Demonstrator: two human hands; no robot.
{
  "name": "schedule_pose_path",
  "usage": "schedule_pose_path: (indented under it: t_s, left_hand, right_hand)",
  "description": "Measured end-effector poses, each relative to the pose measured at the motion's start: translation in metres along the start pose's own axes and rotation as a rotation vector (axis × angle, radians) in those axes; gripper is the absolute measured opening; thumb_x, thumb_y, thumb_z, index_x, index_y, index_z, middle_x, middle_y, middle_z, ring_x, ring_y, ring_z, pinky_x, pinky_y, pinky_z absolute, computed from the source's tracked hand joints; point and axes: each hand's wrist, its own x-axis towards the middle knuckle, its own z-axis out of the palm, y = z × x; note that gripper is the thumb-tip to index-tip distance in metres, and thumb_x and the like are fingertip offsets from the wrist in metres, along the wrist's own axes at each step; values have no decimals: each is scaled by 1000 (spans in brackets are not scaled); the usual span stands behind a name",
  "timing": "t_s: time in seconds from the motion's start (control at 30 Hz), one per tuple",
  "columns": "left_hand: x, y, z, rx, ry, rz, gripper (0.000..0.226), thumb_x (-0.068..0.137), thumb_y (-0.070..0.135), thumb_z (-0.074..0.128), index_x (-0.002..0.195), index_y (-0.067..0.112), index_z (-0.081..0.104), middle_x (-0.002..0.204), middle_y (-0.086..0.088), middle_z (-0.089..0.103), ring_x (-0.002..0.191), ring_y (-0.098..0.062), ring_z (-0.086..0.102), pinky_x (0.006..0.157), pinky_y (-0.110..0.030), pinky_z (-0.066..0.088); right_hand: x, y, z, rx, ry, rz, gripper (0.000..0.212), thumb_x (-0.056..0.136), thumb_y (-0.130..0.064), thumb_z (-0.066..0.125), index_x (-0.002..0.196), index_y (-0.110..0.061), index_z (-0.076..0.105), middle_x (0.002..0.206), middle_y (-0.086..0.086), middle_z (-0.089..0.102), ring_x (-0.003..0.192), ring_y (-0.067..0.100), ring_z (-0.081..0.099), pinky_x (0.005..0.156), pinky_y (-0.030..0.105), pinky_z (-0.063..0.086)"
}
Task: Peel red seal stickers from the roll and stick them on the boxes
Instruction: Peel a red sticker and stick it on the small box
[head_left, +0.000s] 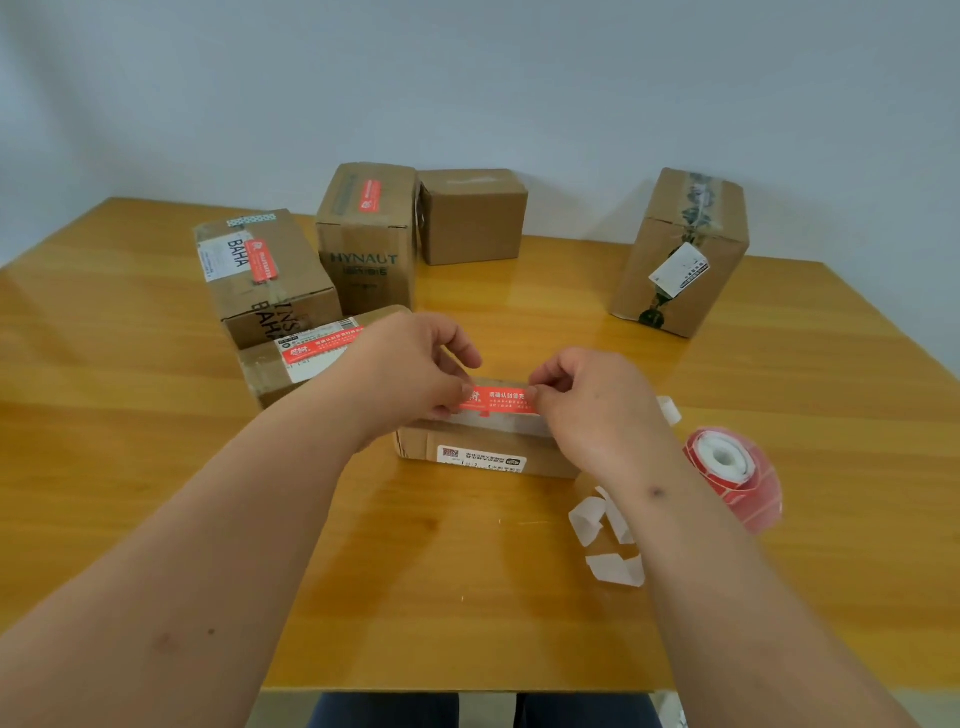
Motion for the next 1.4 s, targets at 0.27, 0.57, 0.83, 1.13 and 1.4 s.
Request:
schedule_pose_path:
  t_s: [0.27,0.57,0.83,1.13,1.4]
  left_hand:
    - [13,4,2,174,-13,-18,26,79,7,78,97,22,68,94,1,68,73,-16,73,75,-39,62]
    - [16,11,5,368,-2,-21,31,82,11,73,107,26,63,91,4,70,85,-16,69,83,-39,58]
    - [15,34,7,570,-96,-117,43,91,13,64,133,19,56,127,-5,61,112,-23,61,96,-38,52]
    - [17,28,16,644,-22,-120,42,89,13,64,129,22,56,118,-2,63,104,-21,61,90,-35,55]
    - [12,14,30,704,160,-60,36,84,16,65,115,30,56,96,3,60,85,-19,58,70,-33,54]
  right_hand:
    - [8,-5,2,-151,-47,22,9,96,-23,50,98,-26,58,97,-2,58,84,16,53,58,27,37]
    - [8,-11,0,-251,-123,33,10,94,-23,49,100,-26,56,99,-1,62,92,21,58,84,42,51]
    - [8,-14,1,-315,-120,39,10,89,-22,49,95,-23,57,94,-1,62,89,23,59,83,44,51]
    - [15,-10,11,-384,-89,6,9,88,-21,49,94,-21,57,88,2,62,85,24,59,79,41,52]
    - [16,-5,15,-362,-45,-50,14,88,-18,49,97,-19,59,90,3,63,83,24,58,72,38,52]
